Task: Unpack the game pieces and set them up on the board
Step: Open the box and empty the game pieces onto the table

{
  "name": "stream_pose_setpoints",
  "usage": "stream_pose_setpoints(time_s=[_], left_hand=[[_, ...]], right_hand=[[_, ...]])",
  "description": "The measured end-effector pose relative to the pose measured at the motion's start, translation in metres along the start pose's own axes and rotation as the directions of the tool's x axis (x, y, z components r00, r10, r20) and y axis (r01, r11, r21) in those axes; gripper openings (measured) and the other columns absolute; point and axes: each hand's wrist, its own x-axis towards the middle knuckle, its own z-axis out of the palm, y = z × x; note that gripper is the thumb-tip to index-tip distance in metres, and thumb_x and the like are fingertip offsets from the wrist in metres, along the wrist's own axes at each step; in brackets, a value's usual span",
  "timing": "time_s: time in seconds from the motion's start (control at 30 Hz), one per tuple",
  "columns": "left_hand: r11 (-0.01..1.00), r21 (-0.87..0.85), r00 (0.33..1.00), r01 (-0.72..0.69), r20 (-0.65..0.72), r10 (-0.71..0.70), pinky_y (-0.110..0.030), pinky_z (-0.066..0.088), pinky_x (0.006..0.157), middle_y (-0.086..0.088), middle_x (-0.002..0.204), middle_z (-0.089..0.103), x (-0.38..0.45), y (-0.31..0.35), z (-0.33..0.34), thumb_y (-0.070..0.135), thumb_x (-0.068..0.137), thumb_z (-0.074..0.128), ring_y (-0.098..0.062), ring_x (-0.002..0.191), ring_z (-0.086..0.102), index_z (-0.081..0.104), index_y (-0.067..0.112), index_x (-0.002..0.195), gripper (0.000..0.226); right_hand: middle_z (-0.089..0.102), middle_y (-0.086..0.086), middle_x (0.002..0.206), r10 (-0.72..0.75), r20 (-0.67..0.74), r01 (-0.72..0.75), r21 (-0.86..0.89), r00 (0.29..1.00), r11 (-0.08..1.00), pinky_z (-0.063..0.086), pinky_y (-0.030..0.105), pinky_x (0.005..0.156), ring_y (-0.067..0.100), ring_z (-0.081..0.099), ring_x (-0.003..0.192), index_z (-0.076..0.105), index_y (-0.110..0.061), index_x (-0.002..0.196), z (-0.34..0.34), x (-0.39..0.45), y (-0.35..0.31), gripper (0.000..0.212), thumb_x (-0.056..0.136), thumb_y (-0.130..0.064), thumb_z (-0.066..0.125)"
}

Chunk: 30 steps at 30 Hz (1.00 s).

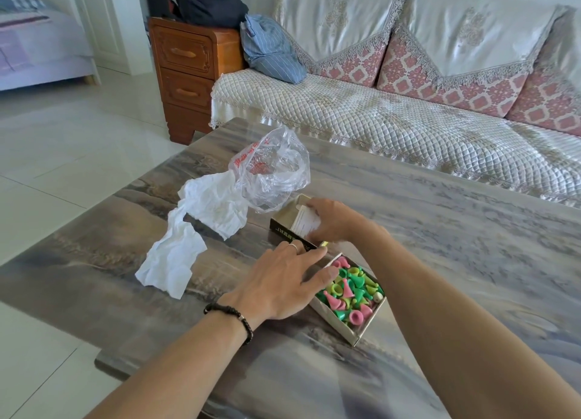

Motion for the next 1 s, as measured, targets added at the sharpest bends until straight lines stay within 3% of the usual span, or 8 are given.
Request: stream_pose_setpoints(time_s=[0.1,0.27,0.37,0.53,0.67,0.77,0.87,1.0], left_hand=[[0.999,0.045,1.0,0.011,-0.015,-0.01,-0.039,0.039,0.092,-0.005,0.12,0.051,0.0,-0.001,-0.001,0.077,0.081,0.003,-0.021,0.117,0.042,0.03,0.036,0.148,0.083],[0.996,0.086,0.999,0.029,-0.042,-0.025,-0.042,0.042,0.091,-0.01,0.129,0.048,0.008,-0.001,0.003,0.082,0.076,-0.009,-0.025,0.118,0.043,0.03,0.028,0.147,0.098],[0.988,0.105,0.993,0.112,-0.059,-0.106,-0.046,0.039,0.096,-0.013,0.142,0.04,0.02,-0.002,0.004,0.081,0.073,-0.014,-0.028,0.125,0.037,0.029,0.021,0.148,0.105],[0.991,0.045,0.987,0.129,-0.101,-0.124,-0.045,0.037,0.095,-0.008,0.138,0.045,0.026,0.004,0.004,0.075,0.083,0.003,-0.026,0.123,0.039,0.044,0.024,0.137,0.086],[0.999,0.023,0.994,-0.026,-0.103,0.028,-0.042,0.04,0.096,0.0,0.131,0.051,0.005,0.018,0.002,0.087,0.072,0.017,-0.021,0.121,0.045,0.047,0.025,0.133,0.092],[0.988,0.152,0.991,0.001,-0.136,0.02,-0.043,0.037,0.096,-0.005,0.135,0.05,-0.015,0.037,0.009,0.094,0.057,0.032,-0.027,0.12,0.044,0.028,0.019,0.143,0.114],[0.978,0.206,0.991,0.036,-0.135,-0.008,-0.045,0.035,0.096,-0.009,0.133,0.049,-0.023,0.05,0.015,0.088,0.055,0.042,-0.027,0.118,0.043,0.01,0.014,0.148,0.123],[0.99,0.134,0.999,-0.035,-0.007,0.036,-0.04,0.039,0.1,-0.006,0.137,0.045,-0.026,0.032,0.002,0.077,0.058,0.055,-0.024,0.124,0.04,-0.003,0.02,0.15,0.122]], right_hand=[[0.06,0.001,0.083,0.05,-0.077,-0.039,0.134,0.996,0.99,0.042,0.025,0.058,0.019,0.057,0.078,0.061,-0.01,0.089,0.002,0.001,0.001,0.01,0.086,-0.018,0.065],[0.063,0.015,0.075,0.155,-0.435,0.051,0.426,0.887,0.903,0.043,0.033,0.06,0.024,0.055,0.065,0.062,-0.005,0.078,-0.02,-0.027,0.011,0.022,0.094,-0.019,0.055],[0.068,0.01,0.075,0.306,-0.457,-0.03,0.518,0.835,0.855,0.047,0.032,0.056,0.019,0.062,0.062,0.067,-0.012,0.081,-0.028,-0.056,0.035,0.018,0.093,-0.019,0.056],[0.064,0.002,0.066,0.506,-0.311,-0.383,0.378,0.805,0.843,0.044,0.029,0.057,0.024,0.061,0.068,0.067,-0.014,0.071,-0.006,-0.108,0.084,0.017,0.087,-0.016,0.06],[0.063,0.005,0.111,0.53,-0.324,-0.53,0.096,0.784,0.843,0.048,0.034,0.078,0.027,0.058,0.105,0.064,-0.017,0.115,0.015,-0.132,0.092,0.035,0.084,-0.032,0.066],[0.059,0.004,0.112,0.293,-0.537,-0.312,0.057,0.791,0.948,0.047,0.034,0.08,0.025,0.055,0.106,0.061,-0.017,0.12,0.021,-0.141,0.071,0.035,0.087,-0.028,0.064],[0.065,-0.005,0.092,0.128,-0.449,-0.069,0.144,0.884,0.987,0.046,0.017,0.066,0.013,0.061,0.082,0.068,-0.018,0.103,0.032,-0.145,0.038,0.018,0.089,-0.024,0.059],[0.067,0.0,0.089,0.062,-0.423,-0.019,0.106,0.904,0.994,0.048,0.032,0.073,0.019,0.06,0.084,0.068,-0.015,0.096,0.04,-0.15,0.019,0.019,0.093,-0.024,0.051]])
